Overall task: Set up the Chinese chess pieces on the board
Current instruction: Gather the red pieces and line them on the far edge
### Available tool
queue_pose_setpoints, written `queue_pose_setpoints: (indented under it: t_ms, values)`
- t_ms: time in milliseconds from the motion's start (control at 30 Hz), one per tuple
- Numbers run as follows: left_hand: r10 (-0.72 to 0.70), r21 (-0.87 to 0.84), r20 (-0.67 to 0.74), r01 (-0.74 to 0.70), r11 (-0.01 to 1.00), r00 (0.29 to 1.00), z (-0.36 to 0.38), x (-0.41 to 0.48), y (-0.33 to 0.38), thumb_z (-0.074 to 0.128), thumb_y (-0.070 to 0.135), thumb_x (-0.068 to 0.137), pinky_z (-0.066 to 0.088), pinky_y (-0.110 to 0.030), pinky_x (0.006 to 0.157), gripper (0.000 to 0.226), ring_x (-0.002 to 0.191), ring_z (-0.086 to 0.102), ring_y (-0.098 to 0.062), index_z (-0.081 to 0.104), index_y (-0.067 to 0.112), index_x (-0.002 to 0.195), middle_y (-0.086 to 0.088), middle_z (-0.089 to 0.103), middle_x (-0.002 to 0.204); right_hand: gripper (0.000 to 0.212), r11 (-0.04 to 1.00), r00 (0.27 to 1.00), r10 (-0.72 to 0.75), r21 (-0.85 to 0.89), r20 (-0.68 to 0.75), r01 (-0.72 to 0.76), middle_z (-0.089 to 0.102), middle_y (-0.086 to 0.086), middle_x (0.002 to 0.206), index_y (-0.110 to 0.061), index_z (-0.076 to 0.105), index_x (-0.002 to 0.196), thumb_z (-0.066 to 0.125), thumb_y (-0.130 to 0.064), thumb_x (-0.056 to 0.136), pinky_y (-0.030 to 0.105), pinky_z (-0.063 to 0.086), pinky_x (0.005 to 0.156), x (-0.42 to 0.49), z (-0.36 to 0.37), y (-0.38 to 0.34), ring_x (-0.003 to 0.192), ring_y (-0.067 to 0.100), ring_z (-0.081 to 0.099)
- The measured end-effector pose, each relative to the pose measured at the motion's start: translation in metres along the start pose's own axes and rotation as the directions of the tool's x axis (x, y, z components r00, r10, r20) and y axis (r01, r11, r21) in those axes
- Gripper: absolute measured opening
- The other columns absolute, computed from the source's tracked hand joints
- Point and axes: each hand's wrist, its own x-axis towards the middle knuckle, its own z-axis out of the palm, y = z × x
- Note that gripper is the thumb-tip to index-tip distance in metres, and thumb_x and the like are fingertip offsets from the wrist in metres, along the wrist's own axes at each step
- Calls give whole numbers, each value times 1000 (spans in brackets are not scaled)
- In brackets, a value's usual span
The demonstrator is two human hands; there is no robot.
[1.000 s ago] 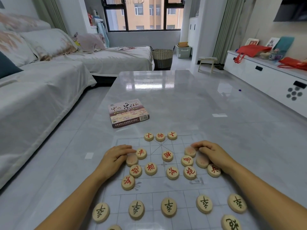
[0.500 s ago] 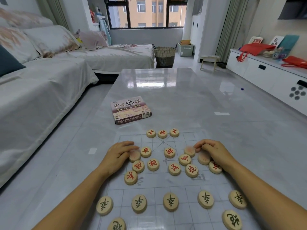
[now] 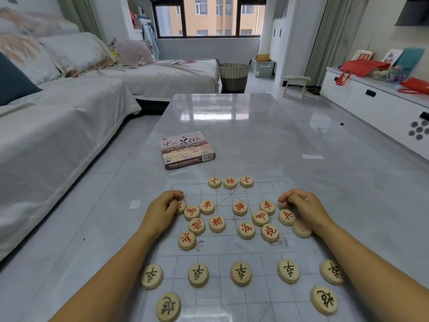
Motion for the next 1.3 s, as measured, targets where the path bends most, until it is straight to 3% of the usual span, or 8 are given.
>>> queue_pose_setpoints:
  t_ms: [133, 300, 467, 600, 700, 867, 1167, 1300]
  values:
    - [-43, -1, -72, 43, 999, 996, 0, 1, -1, 40, 3, 91, 38, -25, 90, 28, 102, 52, -13, 61, 13, 108, -3, 62, 116, 28, 999, 1000, -3, -32, 14, 3, 65, 8, 70, -10, 68, 73, 46, -1, 89, 8, 42, 48, -1, 0, -2, 50, -3, 57]
    - [-52, -1, -82, 52, 999, 995, 1, 1, 0, 40, 3, 91, 38, -25, 87, 27, 100, 53, -14, 62, 12, 104, -3, 63, 112, 13, 988, 996, 22, -152, 82, -9, 69, 5, 84, -18, 67, 83, 57, -13, 89, 24, 48, 71, 1, 1, -10, 84, 19, 63]
    - [-42, 14, -89, 43, 999, 995, 1, 2, -2, 41, 4, 90, 38, -24, 85, 25, 98, 54, -14, 62, 13, 102, -2, 63, 109, 8, 885, 991, -107, -448, 74, 129, 64, -5, 90, -23, 64, 87, 62, -30, 86, 39, 48, 86, 3, 33, -37, 90, 17, 58]
    - [-44, -2, -92, 44, 999, 995, 1, 2, -3, 42, 5, 90, 38, -24, 84, 25, 97, 55, -14, 62, 15, 99, 0, 64, 107, 45, 562, 980, -74, -804, 186, 195, 51, -9, 85, -25, 55, 96, 58, -64, 74, 35, 35, 81, -2, 77, -47, 89, 15, 44]
    - [-42, -10, -92, 42, 999, 995, 1, 2, -3, 43, 5, 90, 38, -24, 83, 24, 96, 55, -13, 62, 17, 97, 1, 64, 106, 42, 442, 979, -69, -874, 191, 202, 49, -5, 83, -24, 50, 79, 58, -65, 72, 36, 30, 77, -1, 91, -50, 88, 20, 41]
    - [-53, -20, -87, 51, 998, 995, 0, 2, -4, 42, 6, 91, 38, -23, 82, 24, 96, 56, -13, 62, 20, 95, 3, 63, 105, 26, 488, 968, -94, -837, 232, 248, 55, 2, 102, -23, 57, 98, 55, -43, 81, 36, 34, 84, 7, 83, -52, 101, 25, 48]
    - [-52, -16, -90, 51, 999, 995, 1, 2, -2, 45, 7, 90, 39, -24, 83, 22, 97, 56, -13, 62, 18, 96, 3, 64, 106, 43, 579, 985, 83, -812, 153, 77, 49, 9, 130, -20, 49, 132, 56, -23, 90, 38, 42, 98, 37, 12, -36, 116, 28, 49]
    - [-52, -19, -91, 51, 999, 994, 1, 2, -2, 45, 7, 90, 39, -23, 83, 22, 97, 56, -13, 62, 20, 94, 4, 63, 105, 56, 756, 993, 78, -654, 86, -3, 48, 9, 133, -16, 44, 134, 66, -20, 83, 36, 42, 99, 36, 12, -29, 118, 25, 50]
